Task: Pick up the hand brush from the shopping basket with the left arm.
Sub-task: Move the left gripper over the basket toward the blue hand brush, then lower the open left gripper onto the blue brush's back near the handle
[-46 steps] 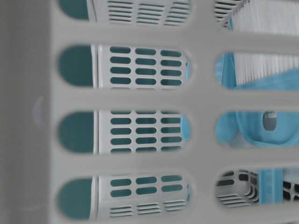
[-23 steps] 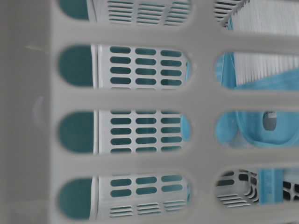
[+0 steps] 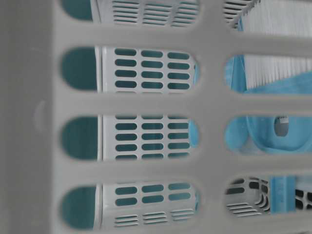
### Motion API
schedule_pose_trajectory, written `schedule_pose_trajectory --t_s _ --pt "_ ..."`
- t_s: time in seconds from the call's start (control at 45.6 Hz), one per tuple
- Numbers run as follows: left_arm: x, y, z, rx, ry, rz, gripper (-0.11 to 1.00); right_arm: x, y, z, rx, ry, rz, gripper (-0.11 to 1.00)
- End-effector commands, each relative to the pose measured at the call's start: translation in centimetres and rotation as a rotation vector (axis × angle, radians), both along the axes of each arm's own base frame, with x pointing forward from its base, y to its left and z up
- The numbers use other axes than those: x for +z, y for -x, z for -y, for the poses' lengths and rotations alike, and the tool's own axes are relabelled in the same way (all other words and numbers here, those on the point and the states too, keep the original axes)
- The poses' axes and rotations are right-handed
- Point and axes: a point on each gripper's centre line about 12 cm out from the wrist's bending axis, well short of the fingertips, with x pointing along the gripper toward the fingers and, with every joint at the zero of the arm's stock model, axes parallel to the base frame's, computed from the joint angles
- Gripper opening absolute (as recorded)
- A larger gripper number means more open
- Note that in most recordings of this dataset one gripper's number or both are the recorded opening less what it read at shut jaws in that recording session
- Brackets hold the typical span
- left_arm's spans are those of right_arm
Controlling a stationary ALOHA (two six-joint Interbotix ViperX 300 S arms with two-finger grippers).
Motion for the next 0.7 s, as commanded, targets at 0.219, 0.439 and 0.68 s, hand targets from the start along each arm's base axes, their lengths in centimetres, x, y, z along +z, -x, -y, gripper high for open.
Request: schedule_pose_trajectory --t_s 0.219,0.439,0.68 --pt "-4.3 -1.6 1.7 0.013 0.011 -0.139 0.72 1.0 -0.1 0.0 0.0 -0.001 0.034 0.74" --pt "-8.5 -2.7 3.9 -0.022 -0.005 -0.247 0.89 0.8 -0.1 0.0 0.0 0.001 0.028 0.73" --pt "-12.5 -3.6 4.2 0.039 0.008 -0.345 0.89 0.2 -0.1 0.0 0.0 0.003 0.017 0.72"
